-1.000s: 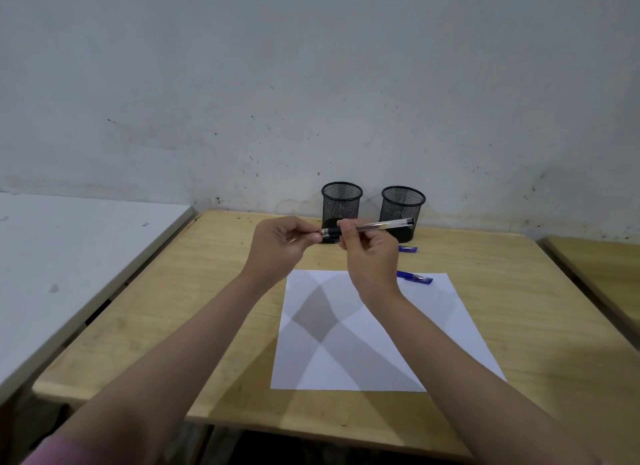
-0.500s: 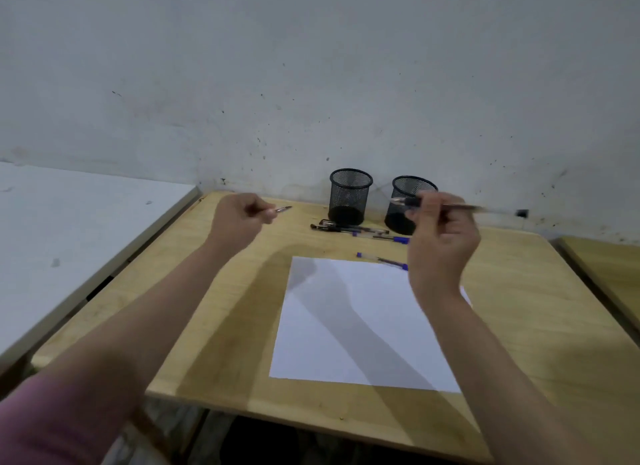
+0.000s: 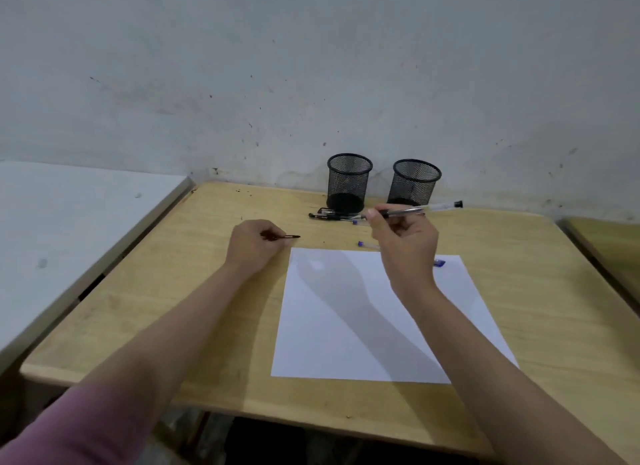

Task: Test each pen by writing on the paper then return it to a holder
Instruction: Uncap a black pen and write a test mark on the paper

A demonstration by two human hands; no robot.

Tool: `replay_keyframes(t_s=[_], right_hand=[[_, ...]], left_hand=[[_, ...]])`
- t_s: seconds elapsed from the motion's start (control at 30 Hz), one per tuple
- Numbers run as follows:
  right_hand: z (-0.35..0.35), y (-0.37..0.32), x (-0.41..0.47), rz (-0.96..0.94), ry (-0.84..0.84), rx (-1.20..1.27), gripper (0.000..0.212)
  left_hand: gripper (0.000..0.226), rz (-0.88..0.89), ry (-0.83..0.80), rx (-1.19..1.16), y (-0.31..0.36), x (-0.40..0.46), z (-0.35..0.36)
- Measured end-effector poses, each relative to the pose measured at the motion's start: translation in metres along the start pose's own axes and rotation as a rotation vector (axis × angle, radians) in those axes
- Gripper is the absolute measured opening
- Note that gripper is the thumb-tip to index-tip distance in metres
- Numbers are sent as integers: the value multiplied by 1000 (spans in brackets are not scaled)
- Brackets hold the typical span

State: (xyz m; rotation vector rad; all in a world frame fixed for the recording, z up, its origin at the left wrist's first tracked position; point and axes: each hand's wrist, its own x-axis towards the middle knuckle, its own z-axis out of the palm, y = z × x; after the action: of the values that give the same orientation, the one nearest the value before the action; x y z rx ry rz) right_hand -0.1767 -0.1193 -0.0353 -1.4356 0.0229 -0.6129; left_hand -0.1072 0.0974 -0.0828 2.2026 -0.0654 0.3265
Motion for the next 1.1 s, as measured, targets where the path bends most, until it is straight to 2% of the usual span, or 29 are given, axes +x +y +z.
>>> replay_keyframes(t_s=[0.1,0.3,0.43,0.5,0.57,0.63,0.77,0.93,1.1], right_hand=[[5,12,-1,32,-55,-56,6],[23,14,-3,39,-129,-90,14],[36,20,2,94,-153,-135,13],[44,27,3,165,-192,-149,15],[54,37,3,219,-243,-166,19],[63,46,2,220,-274,-202,24],[75,55,5,210,-275,-256,28],[77,62,11,288,-242,-198,26],[83,68,12,256,-229,-229,26]], left_hand=[[13,-34,-11,-56,-4,1,0],[33,-68,-93,-112,0,-6,-7],[34,26,-163,-74,6,-32,-21],[35,146,-302,84,3,-42,-26],[51,232,-443,322,-3,-46,-29],[65,274,-511,439,-10,-48,-30],[69,341,-488,443,-17,-52,-28],[59,362,-460,452,-17,-55,-27],[57,362,-434,425,-17,-55,-26]])
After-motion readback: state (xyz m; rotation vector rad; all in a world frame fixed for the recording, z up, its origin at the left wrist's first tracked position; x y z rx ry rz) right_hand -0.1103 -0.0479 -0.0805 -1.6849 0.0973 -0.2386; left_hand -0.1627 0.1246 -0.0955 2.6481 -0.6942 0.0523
